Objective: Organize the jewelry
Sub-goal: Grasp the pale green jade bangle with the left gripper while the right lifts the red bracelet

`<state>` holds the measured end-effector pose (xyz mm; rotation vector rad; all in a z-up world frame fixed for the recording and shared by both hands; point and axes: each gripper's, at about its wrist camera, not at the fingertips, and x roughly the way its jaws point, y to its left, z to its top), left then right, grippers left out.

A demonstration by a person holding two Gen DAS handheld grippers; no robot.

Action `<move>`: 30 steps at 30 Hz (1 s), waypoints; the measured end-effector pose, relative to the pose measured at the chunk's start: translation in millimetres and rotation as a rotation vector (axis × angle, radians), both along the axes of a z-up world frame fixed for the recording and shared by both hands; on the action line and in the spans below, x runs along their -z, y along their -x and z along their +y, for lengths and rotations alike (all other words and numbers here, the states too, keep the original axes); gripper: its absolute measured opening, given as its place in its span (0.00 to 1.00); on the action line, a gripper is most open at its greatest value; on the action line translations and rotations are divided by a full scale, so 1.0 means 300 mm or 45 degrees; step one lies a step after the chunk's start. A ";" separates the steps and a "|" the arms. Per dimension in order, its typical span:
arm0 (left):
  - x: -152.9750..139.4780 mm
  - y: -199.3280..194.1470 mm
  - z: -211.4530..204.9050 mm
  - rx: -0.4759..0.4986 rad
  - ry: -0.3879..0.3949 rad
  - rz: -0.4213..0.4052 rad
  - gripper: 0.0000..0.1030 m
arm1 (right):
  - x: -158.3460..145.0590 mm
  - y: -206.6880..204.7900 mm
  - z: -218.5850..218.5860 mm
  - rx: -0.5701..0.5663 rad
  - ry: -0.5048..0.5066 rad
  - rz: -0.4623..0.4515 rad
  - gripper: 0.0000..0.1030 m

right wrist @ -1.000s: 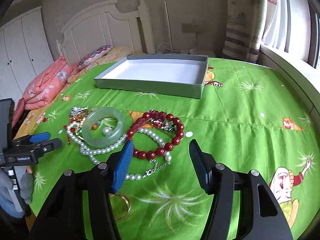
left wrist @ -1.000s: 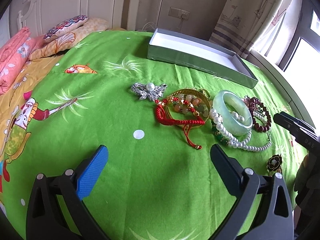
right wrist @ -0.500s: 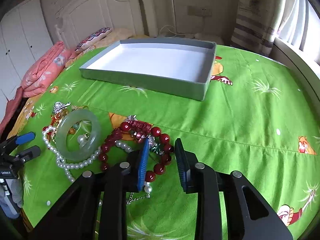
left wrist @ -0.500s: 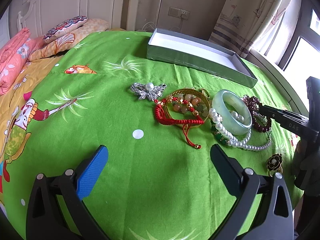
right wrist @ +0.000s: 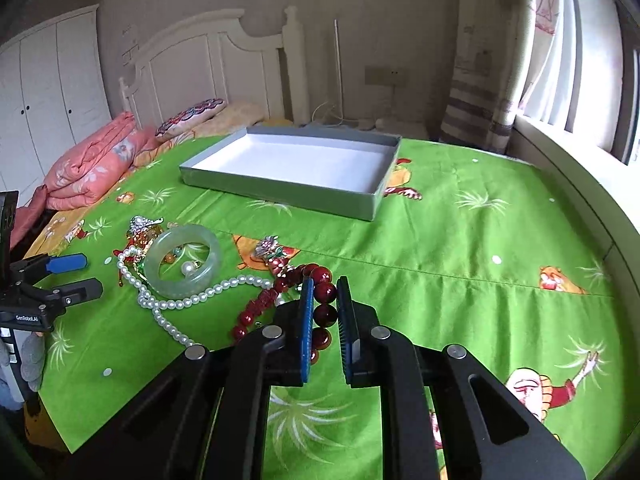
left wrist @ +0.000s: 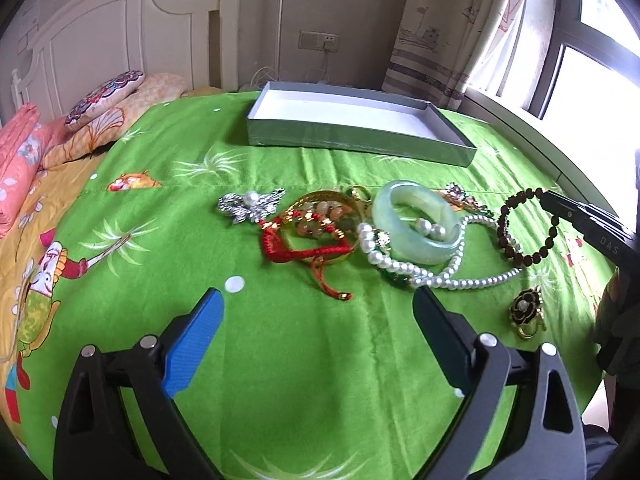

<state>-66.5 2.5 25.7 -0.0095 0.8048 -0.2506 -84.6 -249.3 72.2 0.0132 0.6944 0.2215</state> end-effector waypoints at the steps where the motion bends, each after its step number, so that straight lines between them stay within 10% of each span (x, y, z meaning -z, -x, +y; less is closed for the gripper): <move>1: -0.010 -0.006 -0.016 0.021 0.013 -0.004 0.87 | -0.004 0.006 -0.014 0.015 -0.018 -0.010 0.14; 8: -0.067 -0.156 -0.134 0.131 -0.024 0.009 0.83 | -0.019 0.039 -0.043 0.016 -0.065 -0.054 0.14; 13: -0.024 -0.288 -0.191 0.211 -0.083 0.113 0.54 | -0.022 0.045 -0.044 0.009 -0.082 -0.060 0.14; 21: 0.030 -0.298 -0.290 0.304 -0.393 0.068 0.49 | -0.024 0.050 -0.044 0.004 -0.097 -0.066 0.14; 27: 0.029 -0.270 -0.315 0.304 -0.529 -0.013 0.11 | -0.026 0.058 -0.039 0.005 -0.103 -0.077 0.14; 30: 0.023 -0.265 -0.306 0.320 -0.525 -0.026 0.11 | -0.025 0.057 -0.041 0.006 -0.109 -0.076 0.14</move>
